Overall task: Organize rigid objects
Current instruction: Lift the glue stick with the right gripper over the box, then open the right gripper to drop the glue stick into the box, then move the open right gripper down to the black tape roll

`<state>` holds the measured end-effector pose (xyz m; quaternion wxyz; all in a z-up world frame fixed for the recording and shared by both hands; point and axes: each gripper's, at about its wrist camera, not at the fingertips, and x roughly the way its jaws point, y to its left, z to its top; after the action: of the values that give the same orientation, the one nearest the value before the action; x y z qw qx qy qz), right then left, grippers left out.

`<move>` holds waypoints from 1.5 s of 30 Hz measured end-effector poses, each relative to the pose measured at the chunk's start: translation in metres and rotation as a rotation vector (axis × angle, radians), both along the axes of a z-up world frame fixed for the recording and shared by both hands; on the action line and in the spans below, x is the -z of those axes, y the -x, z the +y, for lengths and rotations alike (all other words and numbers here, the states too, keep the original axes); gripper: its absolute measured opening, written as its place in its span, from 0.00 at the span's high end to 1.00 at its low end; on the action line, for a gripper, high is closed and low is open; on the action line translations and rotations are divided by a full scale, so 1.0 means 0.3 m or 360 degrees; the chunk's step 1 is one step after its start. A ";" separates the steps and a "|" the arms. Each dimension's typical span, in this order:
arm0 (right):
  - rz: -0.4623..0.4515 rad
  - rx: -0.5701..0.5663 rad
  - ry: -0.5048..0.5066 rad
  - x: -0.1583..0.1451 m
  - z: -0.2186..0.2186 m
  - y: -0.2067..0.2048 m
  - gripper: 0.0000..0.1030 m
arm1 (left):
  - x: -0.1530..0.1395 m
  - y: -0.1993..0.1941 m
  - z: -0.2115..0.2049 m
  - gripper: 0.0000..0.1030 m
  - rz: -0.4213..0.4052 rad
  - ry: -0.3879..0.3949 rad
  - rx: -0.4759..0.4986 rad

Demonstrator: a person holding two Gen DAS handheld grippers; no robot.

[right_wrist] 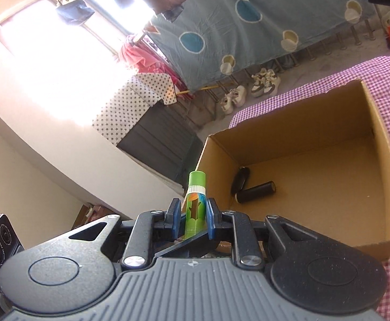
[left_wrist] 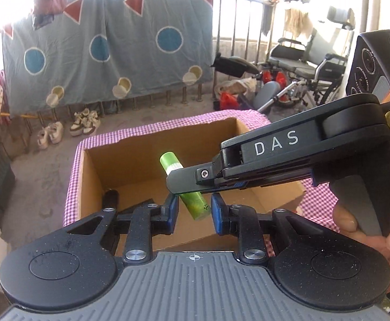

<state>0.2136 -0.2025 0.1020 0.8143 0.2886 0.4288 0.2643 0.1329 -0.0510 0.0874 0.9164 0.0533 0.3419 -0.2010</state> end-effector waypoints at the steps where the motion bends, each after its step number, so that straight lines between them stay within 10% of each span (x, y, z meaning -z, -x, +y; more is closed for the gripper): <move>1: 0.0061 -0.0032 0.0004 0.022 0.022 -0.042 0.79 | 0.015 -0.032 0.014 0.76 0.0046 0.0004 -0.0012; 18: 0.0817 -0.0211 0.0010 0.401 0.154 -0.386 0.79 | 0.176 -0.249 0.168 0.66 0.0451 -0.0030 -0.0180; 36: 0.0379 -0.0105 -0.0193 0.080 -0.061 -0.103 0.77 | -0.027 -0.029 0.205 0.50 0.0088 0.0196 -0.0134; 45: 0.0179 0.0086 -0.0232 0.042 -0.225 0.270 0.77 | -0.025 0.115 0.206 0.22 0.0073 0.0250 -0.0034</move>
<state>0.1326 -0.2700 0.0893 0.7725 0.3729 0.4456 0.2561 0.0984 0.0109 0.0949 0.9119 -0.0270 0.3464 -0.2185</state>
